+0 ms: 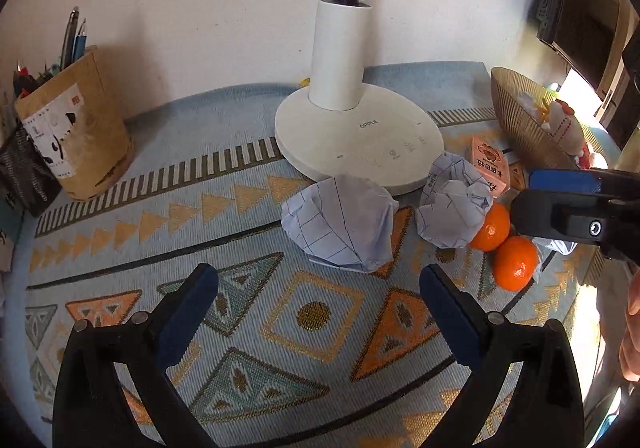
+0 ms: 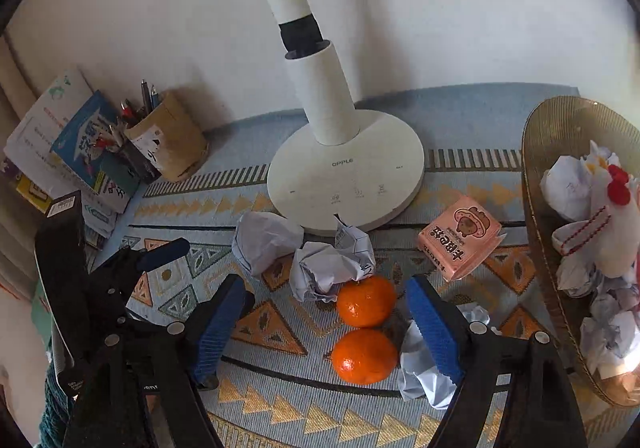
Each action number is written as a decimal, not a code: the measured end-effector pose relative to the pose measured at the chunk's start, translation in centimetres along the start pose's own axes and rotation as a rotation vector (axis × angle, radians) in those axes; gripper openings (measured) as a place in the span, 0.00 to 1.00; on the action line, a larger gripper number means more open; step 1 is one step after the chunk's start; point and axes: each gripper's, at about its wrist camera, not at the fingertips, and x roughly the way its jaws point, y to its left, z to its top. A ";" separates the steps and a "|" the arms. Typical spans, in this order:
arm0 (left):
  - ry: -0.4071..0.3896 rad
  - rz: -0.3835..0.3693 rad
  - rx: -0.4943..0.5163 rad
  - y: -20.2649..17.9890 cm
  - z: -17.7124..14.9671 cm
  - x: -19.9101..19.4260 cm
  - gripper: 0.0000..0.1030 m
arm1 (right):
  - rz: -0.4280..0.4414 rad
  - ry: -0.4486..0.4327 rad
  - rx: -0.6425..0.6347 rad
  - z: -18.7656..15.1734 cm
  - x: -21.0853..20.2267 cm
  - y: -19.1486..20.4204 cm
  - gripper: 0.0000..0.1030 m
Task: Organize objects
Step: 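Grasp a lined paper ball with the left gripper while the right grasps another, then carry both paper balls over the amber bowl and open both grippers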
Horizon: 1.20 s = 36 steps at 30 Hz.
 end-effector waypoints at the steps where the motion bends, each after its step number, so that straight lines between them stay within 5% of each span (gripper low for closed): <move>1: 0.004 -0.014 -0.001 0.0 0.3 0.5 0.97 | 0.019 0.013 0.013 0.3 0.8 -0.3 0.78; 5: 0.027 -0.051 0.008 0.0 1.4 2.2 0.94 | -0.007 0.035 -0.006 1.1 3.2 -0.4 0.75; 7: 0.046 -0.072 -0.001 0.1 1.6 2.9 0.75 | -0.047 0.040 -0.038 1.2 3.8 0.0 0.52; 8: 0.031 -0.060 0.005 0.0 1.6 2.8 0.73 | -0.053 0.036 -0.051 1.2 3.9 0.2 0.50; 10: 0.024 -0.085 0.007 -0.1 1.5 2.6 0.50 | -0.038 0.014 -0.067 1.0 3.6 0.6 0.48; 12: 0.020 -0.103 0.010 -0.1 1.3 2.2 0.44 | -0.039 -0.007 -0.083 0.8 3.1 1.1 0.47; 21: -0.092 -0.111 -0.046 -0.7 -1.9 -6.2 0.44 | 0.066 -0.142 -0.099 -2.4 -6.4 3.2 0.47; 28: -0.153 -0.082 -0.095 -4.2 -7.8 -12.7 0.44 | 0.116 -0.117 -0.102 -11.2 -11.1 3.6 0.48; 32: -0.173 -0.026 -0.151 -5.4 -11.3 -13.2 0.44 | 0.027 -0.076 -0.106 -15.1 -10.9 2.1 0.48; 36: -0.180 0.055 -0.178 -6.0 -12.9 -12.0 0.44 | 0.046 -0.020 -0.029 -17.0 -9.9 0.0 0.48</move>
